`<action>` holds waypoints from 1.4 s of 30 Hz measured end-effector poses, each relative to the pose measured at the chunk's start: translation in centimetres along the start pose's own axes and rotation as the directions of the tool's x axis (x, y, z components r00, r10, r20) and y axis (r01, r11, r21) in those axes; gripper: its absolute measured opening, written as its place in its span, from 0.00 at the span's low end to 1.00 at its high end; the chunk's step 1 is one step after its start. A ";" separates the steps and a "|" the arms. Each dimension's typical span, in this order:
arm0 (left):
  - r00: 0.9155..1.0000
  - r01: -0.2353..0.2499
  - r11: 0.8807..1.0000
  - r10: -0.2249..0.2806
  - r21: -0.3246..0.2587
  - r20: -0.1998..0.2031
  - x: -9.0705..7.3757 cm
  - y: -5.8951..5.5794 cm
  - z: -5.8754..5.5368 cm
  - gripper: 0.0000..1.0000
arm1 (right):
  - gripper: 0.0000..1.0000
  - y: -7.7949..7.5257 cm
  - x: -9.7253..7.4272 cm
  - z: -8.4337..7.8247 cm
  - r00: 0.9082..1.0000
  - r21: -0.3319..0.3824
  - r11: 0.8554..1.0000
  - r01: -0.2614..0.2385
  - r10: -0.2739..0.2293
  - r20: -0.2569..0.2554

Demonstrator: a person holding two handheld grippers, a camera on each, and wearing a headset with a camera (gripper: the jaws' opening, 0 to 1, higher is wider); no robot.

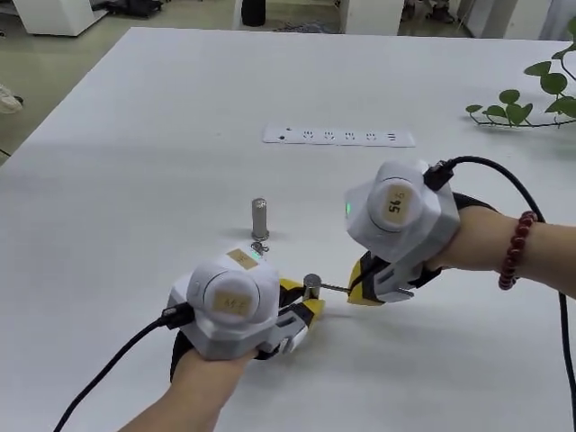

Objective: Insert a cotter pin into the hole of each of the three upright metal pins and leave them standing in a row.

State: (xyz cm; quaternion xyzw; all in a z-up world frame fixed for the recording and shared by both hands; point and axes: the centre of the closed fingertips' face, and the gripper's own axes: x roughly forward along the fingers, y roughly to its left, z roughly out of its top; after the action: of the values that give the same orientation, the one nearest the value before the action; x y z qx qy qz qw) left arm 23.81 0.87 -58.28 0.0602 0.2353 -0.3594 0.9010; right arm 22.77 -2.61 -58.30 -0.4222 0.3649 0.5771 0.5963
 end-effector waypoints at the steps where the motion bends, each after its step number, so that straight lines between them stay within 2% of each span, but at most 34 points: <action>1: 1.000 -0.001 1.000 0.001 0.005 0.000 0.0 0.0 0.0 0.11 | 0.00 0.0 0.0 0.1 1.000 -0.004 1.000 0.001 -0.001 -0.002; 18: 1.000 -0.013 1.000 0.014 -0.017 0.001 0.1 0.0 -0.1 0.10 | 0.00 -0.2 -0.2 0.4 0.999 -0.029 0.999 0.014 -0.015 -0.036; 26: 1.000 -0.013 1.000 0.013 -0.014 0.002 0.1 0.0 -0.2 0.10 | 0.00 -0.2 -0.5 0.8 0.999 -0.027 0.999 0.023 -0.024 -0.021; 29: 1.000 -0.016 1.000 0.016 -0.015 0.004 0.1 0.1 -0.2 0.10 | 0.00 -0.1 -0.7 1.2 1.000 -0.016 1.000 0.021 -0.021 -0.002; 34: 1.000 -0.017 1.000 0.017 -0.023 0.008 0.2 0.1 -0.1 0.10 | 0.00 -0.1 0.0 1.1 1.000 0.002 1.000 0.020 -0.020 0.011; 42: 1.000 -0.021 0.999 0.021 -0.029 0.010 0.1 0.0 -0.2 0.10 | 0.00 -0.2 0.4 2.0 0.999 -0.015 1.000 0.027 -0.027 0.031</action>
State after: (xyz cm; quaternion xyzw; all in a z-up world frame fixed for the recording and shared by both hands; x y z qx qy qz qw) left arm 23.86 0.86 -58.49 0.0477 0.2355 -0.3468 0.9066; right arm 22.91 -0.58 -57.85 -0.4229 0.3454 0.5783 0.6061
